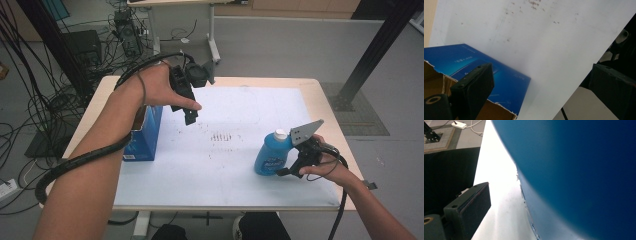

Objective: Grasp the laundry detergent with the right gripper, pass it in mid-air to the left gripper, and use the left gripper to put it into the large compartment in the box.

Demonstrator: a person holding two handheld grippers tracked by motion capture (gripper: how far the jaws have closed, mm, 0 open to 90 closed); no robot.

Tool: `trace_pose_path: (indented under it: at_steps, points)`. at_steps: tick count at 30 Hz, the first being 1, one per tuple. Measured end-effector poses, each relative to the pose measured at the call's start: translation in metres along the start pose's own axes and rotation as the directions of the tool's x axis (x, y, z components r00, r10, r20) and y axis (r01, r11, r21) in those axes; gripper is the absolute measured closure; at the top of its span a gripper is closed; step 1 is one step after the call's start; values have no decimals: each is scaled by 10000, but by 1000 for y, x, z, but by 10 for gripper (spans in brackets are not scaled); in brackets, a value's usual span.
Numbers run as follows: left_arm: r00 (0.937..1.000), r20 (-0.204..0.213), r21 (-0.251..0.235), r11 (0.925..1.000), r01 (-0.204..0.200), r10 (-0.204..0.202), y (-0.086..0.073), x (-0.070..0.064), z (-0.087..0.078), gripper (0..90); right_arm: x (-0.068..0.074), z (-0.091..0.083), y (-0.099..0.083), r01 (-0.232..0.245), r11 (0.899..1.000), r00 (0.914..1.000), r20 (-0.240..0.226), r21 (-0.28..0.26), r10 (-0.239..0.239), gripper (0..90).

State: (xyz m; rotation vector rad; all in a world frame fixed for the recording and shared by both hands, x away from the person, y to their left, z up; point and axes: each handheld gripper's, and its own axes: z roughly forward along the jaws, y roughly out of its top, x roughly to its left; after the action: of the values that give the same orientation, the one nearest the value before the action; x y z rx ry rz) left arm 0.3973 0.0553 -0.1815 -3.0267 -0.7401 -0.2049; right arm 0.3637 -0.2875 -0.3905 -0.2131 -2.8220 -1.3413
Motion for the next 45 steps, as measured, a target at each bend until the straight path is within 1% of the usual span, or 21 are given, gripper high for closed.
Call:
trace_pose_path:
  at_steps: [2, 6, 12, 18, 19, 25, 32, 34, 37, 39, 45]
  points:
    - [10000, 0, -18, 10000, 26, -26, 0, 0, 0, 65, 0, 0, 0, 8, 10000, 10000, -5, 3, -8, 28]
    - [10000, -5, -14, 10000, -49, 49, 1, 0, -1, 65, 1, 1, 1, 3, 10000, 10000, -8, -5, -3, 28]
    - [10000, 33, -30, 10000, 11, -11, 0, 0, -1, 65, 1, 0, 0, 11, 10000, 10000, -2, -9, -11, 28]
    - [10000, 17, -43, 10000, -47, 48, 1, 0, -2, 65, 1, 0, 0, 29, 10000, 10000, -28, -4, -29, 28]
    - [10000, 14, -105, 9999, 12, -12, 1, 0, -2, 65, 1, 0, 0, 40, 10000, 10000, -26, -15, -40, 28]
    - [10000, 13, -34, 10000, -42, 42, 2, 1, -2, 65, 1, 1, 1, 38, 10000, 10000, -31, -56, -38, 28]
    - [10000, 3, -93, 10000, 23, -23, 0, 1, -2, 65, 2, 2, 1, 23, 9999, 10000, -27, -102, -23, 27]
    - [10000, 11, -38, 10000, -27, 27, 0, 1, -2, 66, 2, 2, 1, 14, 9999, 10000, -20, -143, -14, 27]
    - [10000, 4, -76, 10000, 34, -34, -1, 1, -2, 66, 2, 2, 1, 17, 9999, 10000, -27, -115, -17, 28]
    - [10000, -14, -68, 10000, -49, 49, -1, 2, -2, 66, 2, 3, 1, 28, 9999, 10000, -28, -118, -28, 28]
    - [10000, 15, -89, 10000, 16, -16, -1, 1, -2, 66, 2, 3, 2, 44, 9999, 10000, 17, -124, -44, 32]
